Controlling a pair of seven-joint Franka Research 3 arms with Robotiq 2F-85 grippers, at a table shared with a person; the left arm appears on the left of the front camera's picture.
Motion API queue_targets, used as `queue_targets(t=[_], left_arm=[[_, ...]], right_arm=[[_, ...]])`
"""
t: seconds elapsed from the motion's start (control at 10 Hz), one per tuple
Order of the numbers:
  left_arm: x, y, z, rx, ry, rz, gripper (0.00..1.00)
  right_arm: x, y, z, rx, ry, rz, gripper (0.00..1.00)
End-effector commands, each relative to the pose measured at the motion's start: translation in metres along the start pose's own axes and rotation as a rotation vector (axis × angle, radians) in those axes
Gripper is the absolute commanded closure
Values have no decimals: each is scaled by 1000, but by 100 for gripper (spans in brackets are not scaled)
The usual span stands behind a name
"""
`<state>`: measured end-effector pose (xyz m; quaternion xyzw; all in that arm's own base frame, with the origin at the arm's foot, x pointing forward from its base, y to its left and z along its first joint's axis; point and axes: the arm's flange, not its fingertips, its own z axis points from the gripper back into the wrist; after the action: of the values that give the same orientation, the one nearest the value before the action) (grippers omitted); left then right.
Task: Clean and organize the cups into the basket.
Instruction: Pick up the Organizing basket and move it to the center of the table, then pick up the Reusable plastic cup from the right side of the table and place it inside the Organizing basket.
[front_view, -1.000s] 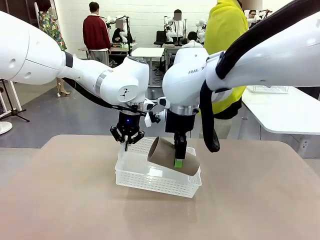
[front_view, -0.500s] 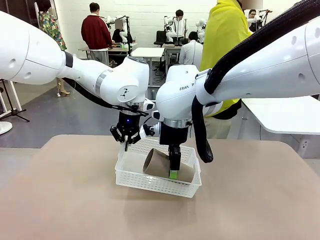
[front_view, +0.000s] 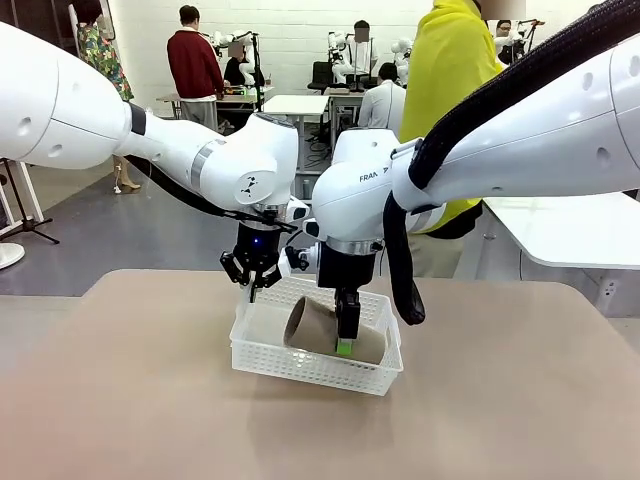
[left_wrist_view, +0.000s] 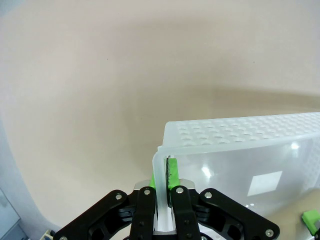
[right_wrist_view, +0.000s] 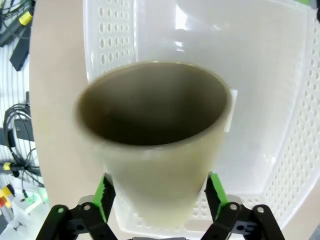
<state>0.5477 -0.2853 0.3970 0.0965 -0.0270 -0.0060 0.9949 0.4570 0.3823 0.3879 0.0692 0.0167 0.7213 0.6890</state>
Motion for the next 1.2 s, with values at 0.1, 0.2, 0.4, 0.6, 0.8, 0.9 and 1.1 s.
queue_targets(t=[0.1,0.2,0.4,0.6,0.8,0.9,1.1], left_arm=[[-2,2,-2,-3,-3,-2,100],[-2,2,-2,-3,-3,-2,100],[-2,2,-2,-3,-3,-2,100],[-2,2,-2,-3,-3,-2,100],[-2,2,-2,-3,-3,-2,100],[-2,2,-2,-3,-3,-2,100],[-2,2,-2,-3,-3,-2,100]], right_arm=[[-14,8,-2,23,-29,1,0],[-16,8,0,21,-36,-4,0],[-16,12,12,12,-83,5,0],[-32,32,49,39,-236,62,0],[-110,66,116,70,-541,106,0],[-165,87,139,30,-651,114,0],[-254,107,156,-38,-782,122,0]])
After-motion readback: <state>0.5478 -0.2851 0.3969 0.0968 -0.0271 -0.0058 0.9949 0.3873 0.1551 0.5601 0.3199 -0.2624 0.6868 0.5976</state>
